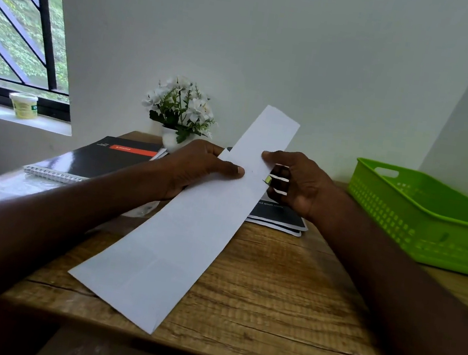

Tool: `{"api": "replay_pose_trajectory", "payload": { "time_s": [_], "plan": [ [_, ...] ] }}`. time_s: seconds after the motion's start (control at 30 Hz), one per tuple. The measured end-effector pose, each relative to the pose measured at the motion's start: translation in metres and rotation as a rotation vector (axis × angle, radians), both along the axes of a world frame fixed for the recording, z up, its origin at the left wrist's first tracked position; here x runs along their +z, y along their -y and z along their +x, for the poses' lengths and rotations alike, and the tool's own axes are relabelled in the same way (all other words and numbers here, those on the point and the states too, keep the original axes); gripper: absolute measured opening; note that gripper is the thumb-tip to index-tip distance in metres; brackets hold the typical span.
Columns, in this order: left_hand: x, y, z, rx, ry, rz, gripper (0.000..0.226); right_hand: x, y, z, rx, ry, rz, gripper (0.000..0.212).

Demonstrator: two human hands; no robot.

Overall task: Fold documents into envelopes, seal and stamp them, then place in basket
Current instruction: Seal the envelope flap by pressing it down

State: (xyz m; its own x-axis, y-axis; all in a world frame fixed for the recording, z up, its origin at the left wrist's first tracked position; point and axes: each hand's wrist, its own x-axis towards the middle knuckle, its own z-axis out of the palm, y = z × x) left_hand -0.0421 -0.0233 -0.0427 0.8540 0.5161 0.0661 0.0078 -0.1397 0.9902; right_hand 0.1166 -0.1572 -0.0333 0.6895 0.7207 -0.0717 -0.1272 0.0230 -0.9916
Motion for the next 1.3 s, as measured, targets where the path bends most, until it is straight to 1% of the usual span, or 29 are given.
{"api": "replay_pose_trajectory", "payload": {
  "time_s": [0.17,0.23,0.33,0.43,0.63,0.8,0.87,1.0,1.07,1.2,1.3],
  "plan": [
    [0.0,-0.001,0.001,-0.009,-0.022,0.008,0.031,-0.001,0.0,0.003,-0.044,-0.023,0.084,0.026],
    [0.0,-0.002,0.0,-0.009,-0.021,0.0,0.033,-0.001,0.0,0.004,-0.056,-0.015,0.098,0.023],
    [0.001,-0.001,-0.001,0.004,-0.012,-0.027,0.032,-0.001,0.001,0.004,-0.039,0.021,0.068,0.021],
    [0.002,0.0,-0.001,0.016,-0.018,-0.031,0.033,-0.002,0.001,0.004,0.001,0.036,0.021,0.027],
    [0.001,0.0,-0.001,-0.002,-0.014,-0.043,0.035,-0.002,0.001,0.008,-0.025,-0.028,0.101,0.024],
    [0.001,0.0,-0.001,0.02,-0.018,-0.037,0.038,-0.003,0.002,0.007,0.056,0.038,0.013,0.029],
    [0.001,0.0,-0.001,0.02,-0.021,-0.04,0.038,-0.004,0.001,0.006,0.064,0.03,0.023,0.029],
    [0.002,0.001,-0.001,0.02,-0.018,-0.045,0.036,-0.004,0.0,0.01,0.005,-0.027,0.114,0.025],
    [0.002,0.0,0.0,0.032,-0.021,-0.031,0.037,-0.004,0.001,0.011,0.008,-0.008,0.1,0.024],
    [0.001,-0.001,0.0,0.037,-0.018,-0.029,0.037,-0.005,0.002,0.009,0.052,0.047,0.019,0.03],
    [0.001,-0.001,0.0,0.032,-0.019,-0.033,0.036,-0.005,0.001,0.009,0.049,0.019,0.054,0.03]
  ]
}}
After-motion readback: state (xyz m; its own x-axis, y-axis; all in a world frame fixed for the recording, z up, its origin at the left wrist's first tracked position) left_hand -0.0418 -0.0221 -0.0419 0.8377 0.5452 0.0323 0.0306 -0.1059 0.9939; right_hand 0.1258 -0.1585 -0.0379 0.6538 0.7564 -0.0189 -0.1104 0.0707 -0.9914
